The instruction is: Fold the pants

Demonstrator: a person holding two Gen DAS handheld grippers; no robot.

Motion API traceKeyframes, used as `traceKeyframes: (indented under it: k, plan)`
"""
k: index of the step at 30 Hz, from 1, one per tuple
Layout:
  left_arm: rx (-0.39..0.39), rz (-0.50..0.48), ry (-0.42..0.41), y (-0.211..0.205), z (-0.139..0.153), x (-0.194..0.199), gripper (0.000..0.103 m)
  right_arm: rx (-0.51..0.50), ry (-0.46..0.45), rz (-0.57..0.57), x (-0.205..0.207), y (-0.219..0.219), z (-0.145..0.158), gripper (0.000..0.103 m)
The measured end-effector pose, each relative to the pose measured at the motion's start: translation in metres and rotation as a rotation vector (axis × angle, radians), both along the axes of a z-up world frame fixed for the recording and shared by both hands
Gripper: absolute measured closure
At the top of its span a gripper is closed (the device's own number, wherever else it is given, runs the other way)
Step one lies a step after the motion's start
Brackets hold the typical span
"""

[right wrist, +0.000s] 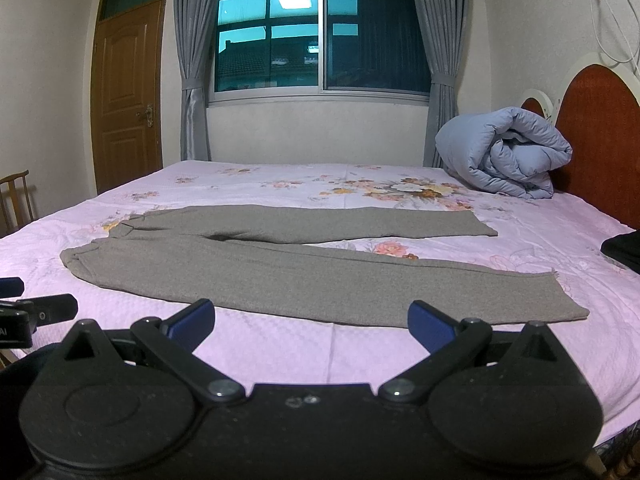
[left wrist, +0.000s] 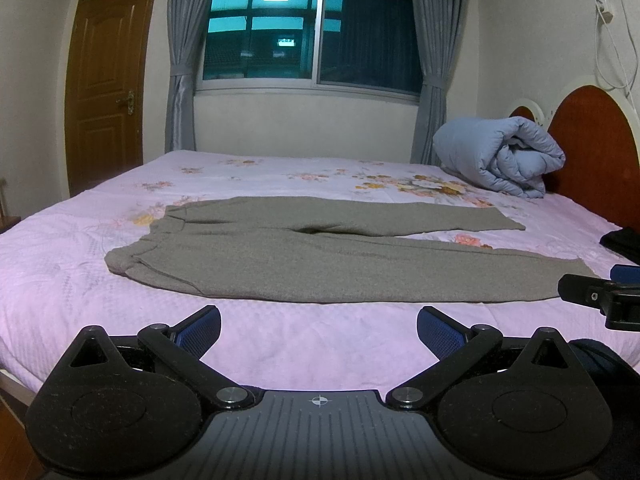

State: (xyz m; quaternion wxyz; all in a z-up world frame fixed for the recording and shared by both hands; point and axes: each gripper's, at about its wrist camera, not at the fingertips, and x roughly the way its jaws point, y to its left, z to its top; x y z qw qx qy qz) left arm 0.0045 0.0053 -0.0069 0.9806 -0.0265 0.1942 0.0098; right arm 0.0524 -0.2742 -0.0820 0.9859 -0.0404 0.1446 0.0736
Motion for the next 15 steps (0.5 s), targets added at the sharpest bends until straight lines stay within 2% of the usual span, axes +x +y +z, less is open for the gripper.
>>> traceKeyframes:
  k: [15]
  plan:
    - [-0.004,-0.003,0.008,0.0015,-0.0039,0.0006,0.000,0.000,-0.001,-0.001,0.0002,-0.0003,0.0001,0.006]
